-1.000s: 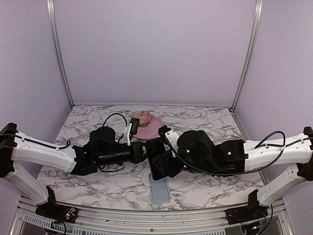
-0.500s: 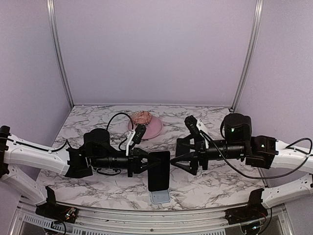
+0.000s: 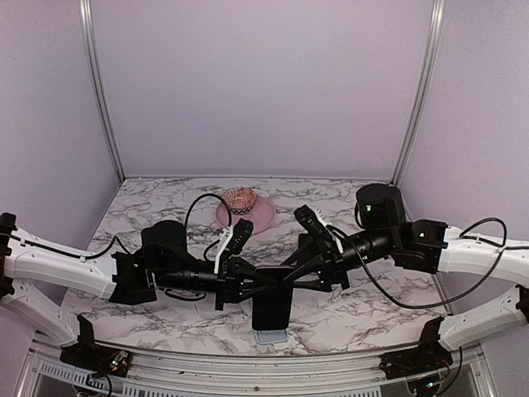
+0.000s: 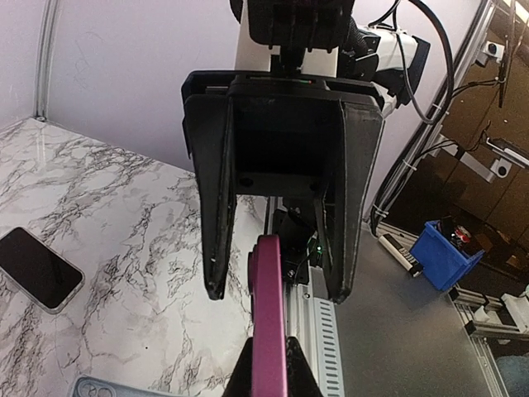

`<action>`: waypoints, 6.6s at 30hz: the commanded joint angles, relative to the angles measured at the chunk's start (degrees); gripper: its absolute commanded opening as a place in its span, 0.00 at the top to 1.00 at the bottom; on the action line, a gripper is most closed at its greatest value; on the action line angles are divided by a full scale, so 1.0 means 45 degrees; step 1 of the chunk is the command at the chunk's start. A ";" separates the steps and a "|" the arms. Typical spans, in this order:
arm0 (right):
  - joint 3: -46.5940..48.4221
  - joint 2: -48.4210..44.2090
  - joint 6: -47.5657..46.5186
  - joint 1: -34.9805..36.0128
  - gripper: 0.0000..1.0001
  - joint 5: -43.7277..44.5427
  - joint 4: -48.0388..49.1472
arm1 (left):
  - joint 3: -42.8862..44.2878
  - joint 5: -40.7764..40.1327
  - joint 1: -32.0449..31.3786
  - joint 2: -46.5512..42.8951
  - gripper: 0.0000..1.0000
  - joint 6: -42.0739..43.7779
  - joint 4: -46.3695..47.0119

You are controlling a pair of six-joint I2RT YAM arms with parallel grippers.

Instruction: Put the phone into the phone case

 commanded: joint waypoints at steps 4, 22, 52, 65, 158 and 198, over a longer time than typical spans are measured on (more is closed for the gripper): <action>0.0094 0.0205 -0.0165 -0.0051 0.76 -0.1033 0.0029 | 0.0829 -0.0071 -0.0194 0.0562 1.00 0.0085 0.0569; -0.0490 -0.0077 -0.0137 -0.0109 1.00 -0.0794 -0.0289 | 0.0997 0.0290 -0.0223 0.0705 1.00 0.0136 0.0608; -0.1314 0.1680 0.2930 -0.1243 1.00 0.5640 -0.1496 | 0.2807 -0.5300 0.0596 0.5255 0.69 -0.3756 -0.9250; -0.1481 0.1075 0.2872 -0.1264 1.00 0.6073 -0.1615 | 0.3638 -0.5171 0.0705 0.5723 0.69 -0.2986 -0.9139; -0.1248 0.5174 0.0041 -0.1559 0.38 0.5022 0.1244 | 0.3709 -0.5151 0.1228 0.5632 0.51 -0.2308 -0.9869; -0.0686 0.5412 0.5240 0.0038 0.80 1.0346 -0.2740 | 0.5350 -0.0274 -0.0236 0.7241 0.71 -0.0164 -0.9176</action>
